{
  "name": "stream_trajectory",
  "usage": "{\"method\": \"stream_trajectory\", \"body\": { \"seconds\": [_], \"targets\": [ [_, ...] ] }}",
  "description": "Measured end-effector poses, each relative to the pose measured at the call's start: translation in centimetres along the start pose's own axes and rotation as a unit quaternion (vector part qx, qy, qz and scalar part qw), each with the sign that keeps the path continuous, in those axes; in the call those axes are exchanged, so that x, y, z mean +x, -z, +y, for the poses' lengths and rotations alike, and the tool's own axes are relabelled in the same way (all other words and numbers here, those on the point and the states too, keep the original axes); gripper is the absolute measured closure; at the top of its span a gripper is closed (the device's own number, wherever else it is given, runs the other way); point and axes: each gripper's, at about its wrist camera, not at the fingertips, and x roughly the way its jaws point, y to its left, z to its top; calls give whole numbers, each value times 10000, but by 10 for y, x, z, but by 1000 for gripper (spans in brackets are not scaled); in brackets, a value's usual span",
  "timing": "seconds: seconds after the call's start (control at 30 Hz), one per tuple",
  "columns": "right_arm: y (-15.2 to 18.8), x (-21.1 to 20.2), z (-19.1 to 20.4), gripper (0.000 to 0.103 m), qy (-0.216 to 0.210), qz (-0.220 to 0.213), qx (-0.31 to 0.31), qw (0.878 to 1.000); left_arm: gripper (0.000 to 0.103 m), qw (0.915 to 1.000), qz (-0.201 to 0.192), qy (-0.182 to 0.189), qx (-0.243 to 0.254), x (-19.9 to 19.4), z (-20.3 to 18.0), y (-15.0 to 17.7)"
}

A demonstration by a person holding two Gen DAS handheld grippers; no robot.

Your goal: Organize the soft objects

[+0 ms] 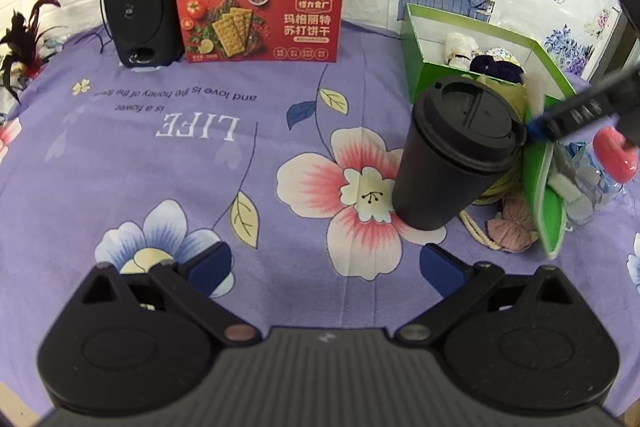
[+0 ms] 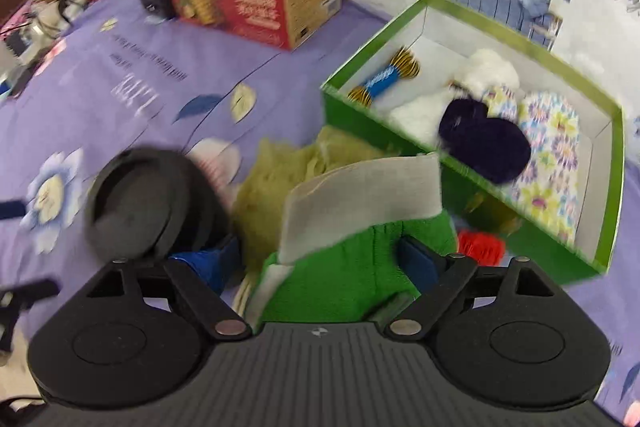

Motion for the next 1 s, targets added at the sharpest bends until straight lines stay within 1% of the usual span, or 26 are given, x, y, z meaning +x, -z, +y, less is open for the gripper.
{"method": "stream_trajectory", "body": {
  "seconds": [0.03, 0.07, 0.1, 0.17, 0.2, 0.23, 0.3, 0.33, 0.43, 0.47, 0.5, 0.53, 0.6, 0.63, 0.67, 0.7, 0.73, 0.77, 0.83, 0.87, 0.93, 1.0],
  "targets": [
    [5, -3, 1, 28, -12, 39, 23, 10000, 3, 10000, -6, 3, -2, -1, -1, 0],
    [10, -6, 2, 28, -118, 110, 40, 9999, 3, 10000, -26, 15, 6, -3, -2, 1],
    [15, -7, 4, 29, -407, 250, 111, 9988, 3, 10000, -40, 34, 25, -5, -4, 1],
    [30, -7, 10, 30, -943, 330, 154, 9949, 3, 9999, -84, 35, 86, -11, -7, 4],
    [38, -6, 14, 30, -1113, 458, 173, 9926, 3, 9998, -126, 34, 126, -14, -8, 5],
    [45, -8, 19, 30, -1087, 500, 94, 9928, 3, 9998, -138, 26, 161, -16, -9, 6],
    [50, -23, 26, 30, -791, 203, -170, 9965, 3, 9997, -153, 20, 191, -18, -10, 7],
    [47, -34, 26, 30, -664, 30, -200, 9976, 3, 9997, -155, 35, 204, -18, -10, 7],
    [22, -64, 13, 30, -397, -601, -48, 9974, 3, 9997, -143, 46, 193, -16, -9, 4],
    [9, -69, 9, 30, -300, -705, -23, 9971, 3, 9997, -145, 51, 186, -16, -8, 4],
    [-4, -72, 5, 30, -125, -781, -20, 9969, 3, 9998, -137, 44, 167, -15, -7, 3],
    [-19, -70, 0, 30, 138, -885, -8, 9960, 3, 9998, -133, 35, 145, -14, -5, 2],
    [-45, -61, -8, 30, 658, -908, -55, 9937, 3, 9999, -109, 7, 95, -12, -1, 1],
    [-56, -56, -13, 30, 945, -969, -26, 9908, 3, 9999, -82, -21, 69, -10, 2, 1],
    [-64, -51, -21, 30, 1129, -1023, 29, 9883, 3, 10000, -63, -50, 47, -8, 4, 1],
    [-71, -43, -29, 30, 1287, -1000, 108, 9866, 3, 10000, -42, -79, 18, -7, 7, 1],
    [-75, -32, -38, 30, 1439, -858, 156, 9857, 3, 9999, -16, -105, -18, -5, 10, 0],
    [-75, -19, -45, 30, 1551, -617, 116, 9859, 3, 9999, -4, -116, -61, -4, 13, 0],
    [-66, -4, -48, 30, 1672, -216, -157, 9856, 3, 9999, 8, -104, -134, -2, 17, 0],
    [-58, 0, -46, 30, 1664, -97, -271, 9856, 3, 9998, 19, -115, -149, -2, 18, -1],
    [-41, -4, -41, 30, 1336, 29, -353, 9904, 3, 9998, 21, -147, -153, -1, 18, -1],
    [-22, -17, -31, 30, 1141, 1, -475, 9923, 3, 9998, 15, -125, -139, -2, 15, -2]
  ]
}}
